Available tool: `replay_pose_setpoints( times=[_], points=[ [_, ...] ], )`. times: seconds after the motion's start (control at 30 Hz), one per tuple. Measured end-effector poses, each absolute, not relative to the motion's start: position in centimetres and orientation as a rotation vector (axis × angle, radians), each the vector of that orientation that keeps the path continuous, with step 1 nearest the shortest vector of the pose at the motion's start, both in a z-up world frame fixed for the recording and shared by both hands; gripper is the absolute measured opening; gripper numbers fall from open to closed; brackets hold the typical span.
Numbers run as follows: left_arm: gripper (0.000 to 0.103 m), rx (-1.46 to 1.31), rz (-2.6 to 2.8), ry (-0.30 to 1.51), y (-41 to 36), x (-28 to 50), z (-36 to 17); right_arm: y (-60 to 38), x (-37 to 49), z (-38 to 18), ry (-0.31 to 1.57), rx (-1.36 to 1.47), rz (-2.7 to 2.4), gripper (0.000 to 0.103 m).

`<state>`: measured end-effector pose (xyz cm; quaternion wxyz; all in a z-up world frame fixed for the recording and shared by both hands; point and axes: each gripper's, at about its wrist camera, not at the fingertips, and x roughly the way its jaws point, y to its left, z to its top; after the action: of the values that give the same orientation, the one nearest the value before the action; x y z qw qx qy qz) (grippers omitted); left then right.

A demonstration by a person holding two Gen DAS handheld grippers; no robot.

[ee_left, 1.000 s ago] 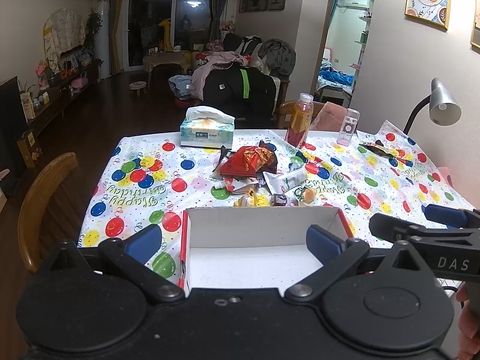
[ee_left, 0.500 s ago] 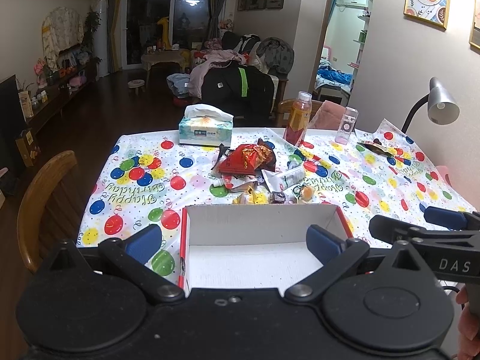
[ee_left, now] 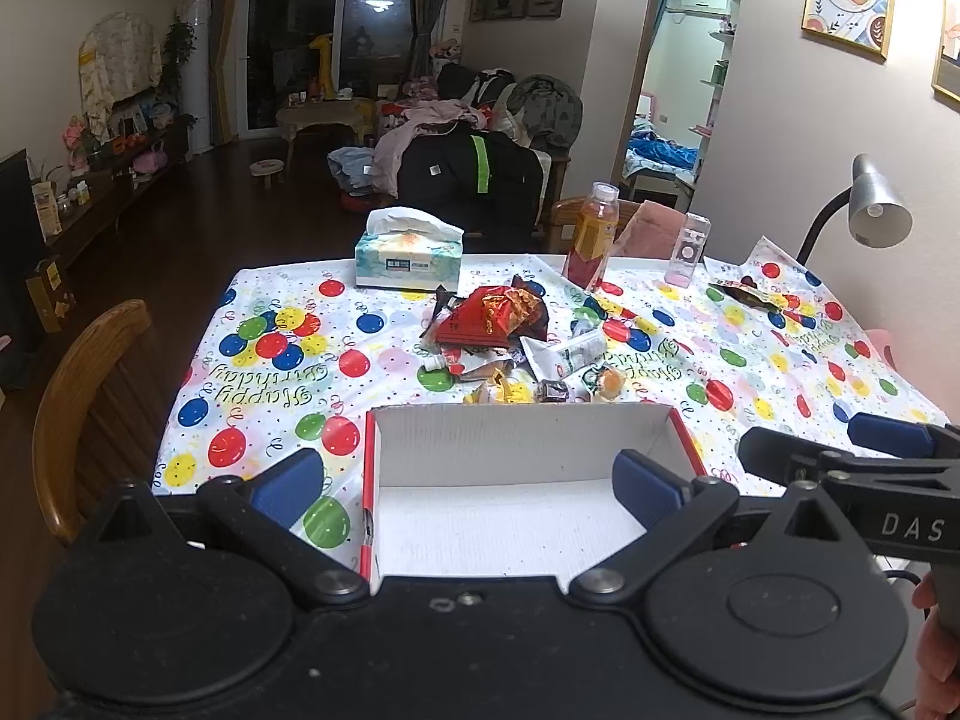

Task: Organize snacks

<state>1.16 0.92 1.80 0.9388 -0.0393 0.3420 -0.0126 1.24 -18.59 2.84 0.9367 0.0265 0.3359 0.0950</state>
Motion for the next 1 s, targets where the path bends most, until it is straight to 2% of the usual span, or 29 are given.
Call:
replay_pose_setpoints(
  times=[0.43, 1.0],
  points=[
    [0.102, -0.075, -0.053, 0.695, 0.7, -1.0, 1.4, -17.8, -0.1, 3.3, 0.684, 0.058, 0.167, 0.103],
    [0.102, -0.075, -0.055, 0.720, 0.6, 0.2, 1.1, -18.4, 1.0, 2.9, 0.699, 0.075, 0.198, 0.103]
  ],
)
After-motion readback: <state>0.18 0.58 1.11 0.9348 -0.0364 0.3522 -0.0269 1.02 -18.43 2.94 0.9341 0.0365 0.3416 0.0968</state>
